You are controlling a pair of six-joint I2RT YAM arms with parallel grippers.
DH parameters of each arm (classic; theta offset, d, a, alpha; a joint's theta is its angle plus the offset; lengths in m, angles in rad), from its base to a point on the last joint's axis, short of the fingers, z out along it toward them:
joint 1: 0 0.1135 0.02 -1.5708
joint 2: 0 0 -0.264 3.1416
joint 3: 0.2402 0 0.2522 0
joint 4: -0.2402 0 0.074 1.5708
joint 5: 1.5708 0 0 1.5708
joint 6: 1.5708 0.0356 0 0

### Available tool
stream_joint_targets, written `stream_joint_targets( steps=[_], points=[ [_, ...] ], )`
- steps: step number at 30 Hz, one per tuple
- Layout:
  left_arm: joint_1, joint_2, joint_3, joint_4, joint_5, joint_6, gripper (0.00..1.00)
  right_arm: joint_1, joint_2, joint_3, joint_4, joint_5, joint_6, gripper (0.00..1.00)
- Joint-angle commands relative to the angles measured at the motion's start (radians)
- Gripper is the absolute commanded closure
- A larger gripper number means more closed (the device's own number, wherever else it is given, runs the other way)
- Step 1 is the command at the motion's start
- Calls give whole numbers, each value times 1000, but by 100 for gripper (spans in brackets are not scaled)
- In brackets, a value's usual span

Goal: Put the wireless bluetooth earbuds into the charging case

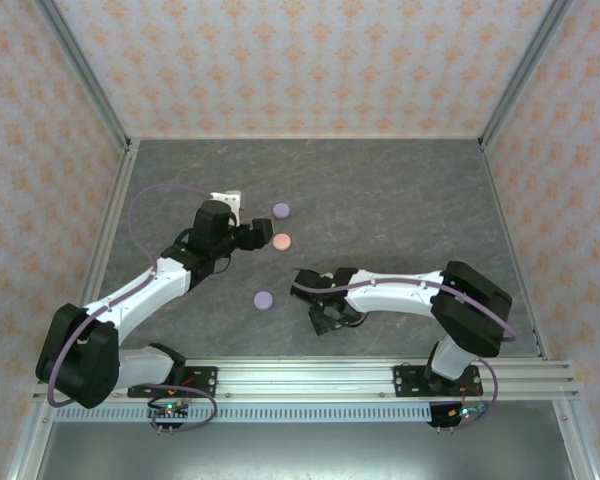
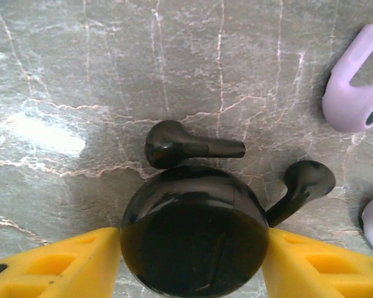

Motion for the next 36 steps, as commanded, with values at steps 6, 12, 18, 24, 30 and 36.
stream_joint_targets(
  steps=[6,12,18,24,30,36],
  points=[
    [10,-5,-5,-15,-26,-3,16,-22,25,11,32,25,-13,39],
    [9,-9,-5,-19,-28,-3,16,-31,42,27,36,31,-34,39],
    [9,-8,-5,-18,-25,-3,16,-41,61,30,61,34,-39,39],
    [9,-11,-1,-22,-21,-2,16,-48,65,26,73,35,-43,46],
    [11,-35,0,-43,-2,9,16,-57,-29,3,78,100,-106,49],
    [9,-94,10,-100,47,26,17,-67,-202,-5,127,170,-286,52]
  ],
)
